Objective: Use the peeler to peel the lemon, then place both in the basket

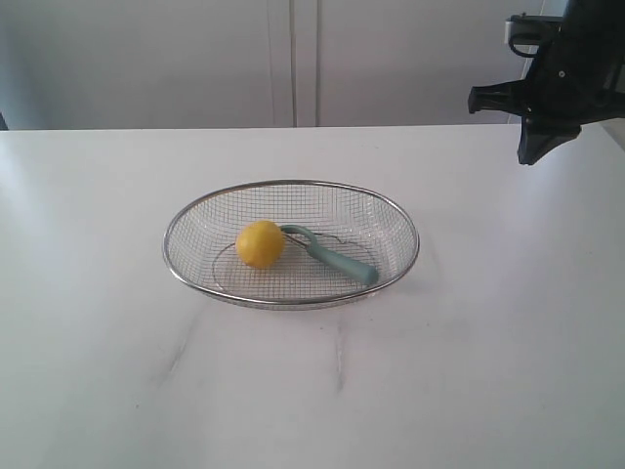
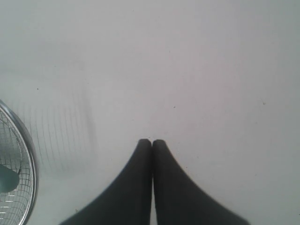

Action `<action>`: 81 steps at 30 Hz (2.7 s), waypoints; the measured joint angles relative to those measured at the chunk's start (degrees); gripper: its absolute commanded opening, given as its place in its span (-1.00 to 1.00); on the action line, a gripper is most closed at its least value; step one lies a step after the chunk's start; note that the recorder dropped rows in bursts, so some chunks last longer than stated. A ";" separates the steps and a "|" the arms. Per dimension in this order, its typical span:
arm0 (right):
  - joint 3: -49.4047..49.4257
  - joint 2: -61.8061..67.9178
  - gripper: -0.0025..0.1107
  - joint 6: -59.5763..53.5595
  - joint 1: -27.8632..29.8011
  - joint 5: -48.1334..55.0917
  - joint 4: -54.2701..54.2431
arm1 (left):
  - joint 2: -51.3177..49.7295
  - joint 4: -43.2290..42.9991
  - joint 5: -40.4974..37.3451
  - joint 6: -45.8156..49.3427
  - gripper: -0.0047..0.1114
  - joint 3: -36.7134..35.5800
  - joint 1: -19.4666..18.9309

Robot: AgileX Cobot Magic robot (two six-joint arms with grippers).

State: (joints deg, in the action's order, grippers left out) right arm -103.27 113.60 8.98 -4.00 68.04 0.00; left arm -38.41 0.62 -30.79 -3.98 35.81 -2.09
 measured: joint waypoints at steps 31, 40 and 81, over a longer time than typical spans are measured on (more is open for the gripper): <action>0.00 0.00 -0.96 0.00 0.00 0.00 0.00 | 30.17 -0.62 0.52 0.00 -0.92 -20.66 -0.42; 0.00 0.00 -0.96 0.00 0.00 0.00 0.00 | 35.13 -0.94 4.07 0.00 -0.92 -24.46 -0.42; 0.00 0.00 -0.96 0.00 0.00 -2.95 0.00 | 38.16 -3.16 12.88 2.55 -0.92 -35.45 -0.42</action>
State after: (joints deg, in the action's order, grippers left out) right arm -103.27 113.60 8.98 -4.00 65.10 0.00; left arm -0.25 -2.54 -17.91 -1.43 0.37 -2.51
